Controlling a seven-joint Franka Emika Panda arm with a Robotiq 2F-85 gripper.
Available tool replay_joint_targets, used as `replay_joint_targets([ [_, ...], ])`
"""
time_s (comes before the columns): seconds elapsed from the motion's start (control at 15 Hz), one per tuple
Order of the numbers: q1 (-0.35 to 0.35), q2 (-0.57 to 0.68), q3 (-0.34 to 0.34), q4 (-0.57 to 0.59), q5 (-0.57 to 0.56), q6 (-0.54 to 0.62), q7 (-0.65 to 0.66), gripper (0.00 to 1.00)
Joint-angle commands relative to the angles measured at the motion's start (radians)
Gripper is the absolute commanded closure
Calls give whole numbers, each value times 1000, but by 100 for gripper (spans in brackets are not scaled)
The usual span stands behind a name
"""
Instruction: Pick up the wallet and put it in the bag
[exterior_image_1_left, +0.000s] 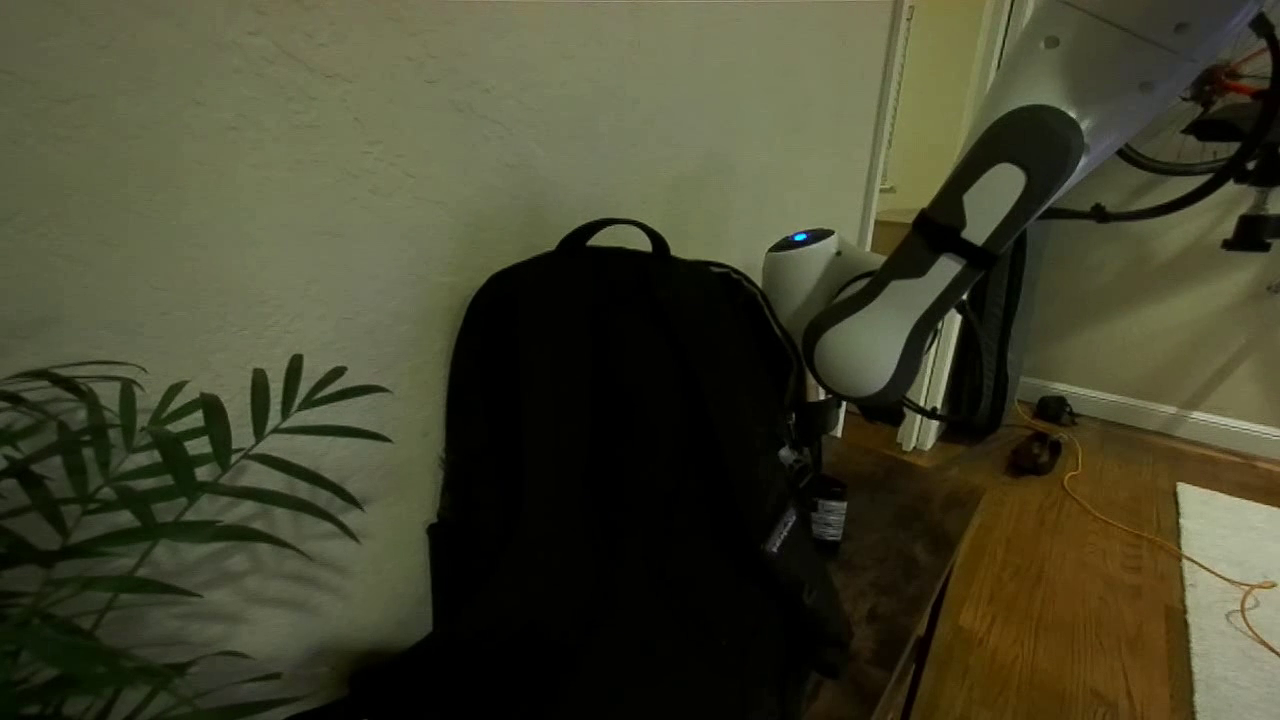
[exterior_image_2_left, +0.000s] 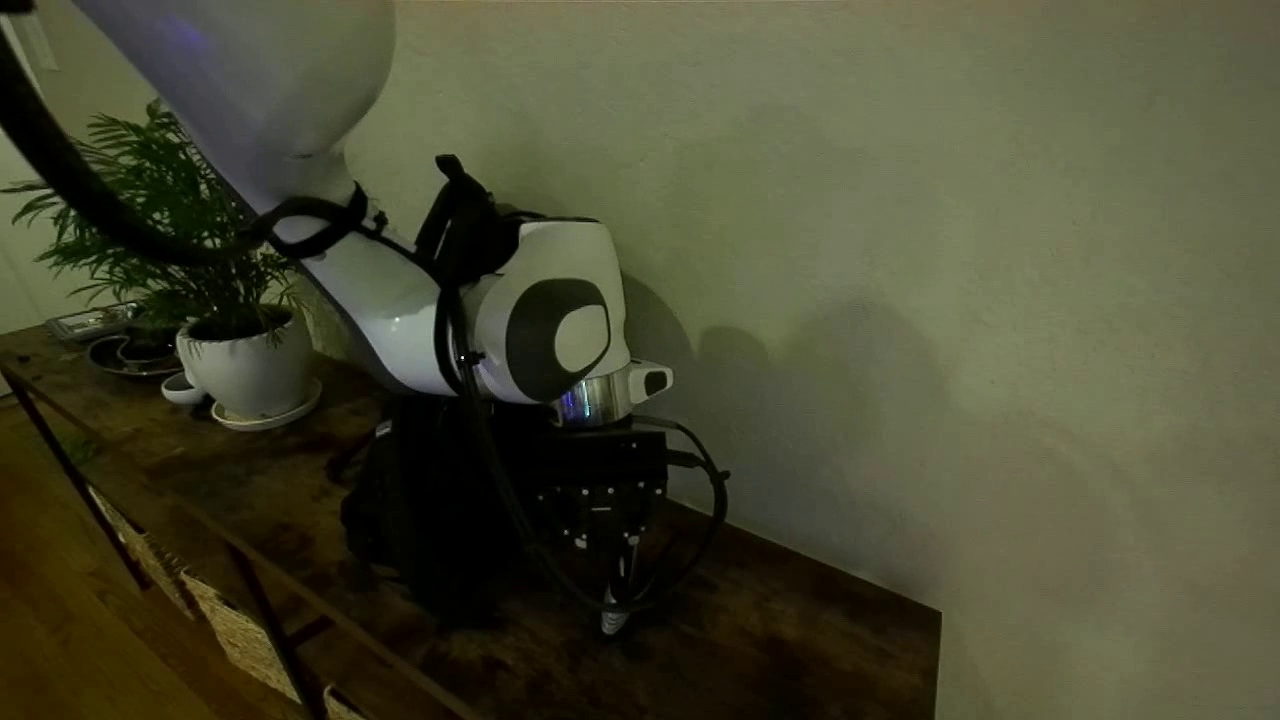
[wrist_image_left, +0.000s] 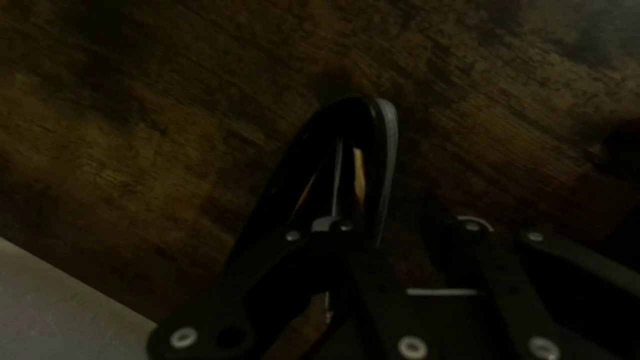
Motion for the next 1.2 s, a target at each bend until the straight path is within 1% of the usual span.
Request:
replay_joint_targets([
  [0.0, -11, -81, 19, -91, 11, 24, 20, 32],
  [0.33, -44, -120, 76, -114, 84, 3, -4, 2],
  [0.47, -49, -134, 92, -127, 108, 4, -8, 0],
  [0.6, -54, -146, 103, -138, 129, 6, -9, 0],
  [0.87, -47, -169, 92, -148, 140, 21, 4, 0],
  [1.13, -52, -206, 77, -146, 140, 10, 10, 0],
])
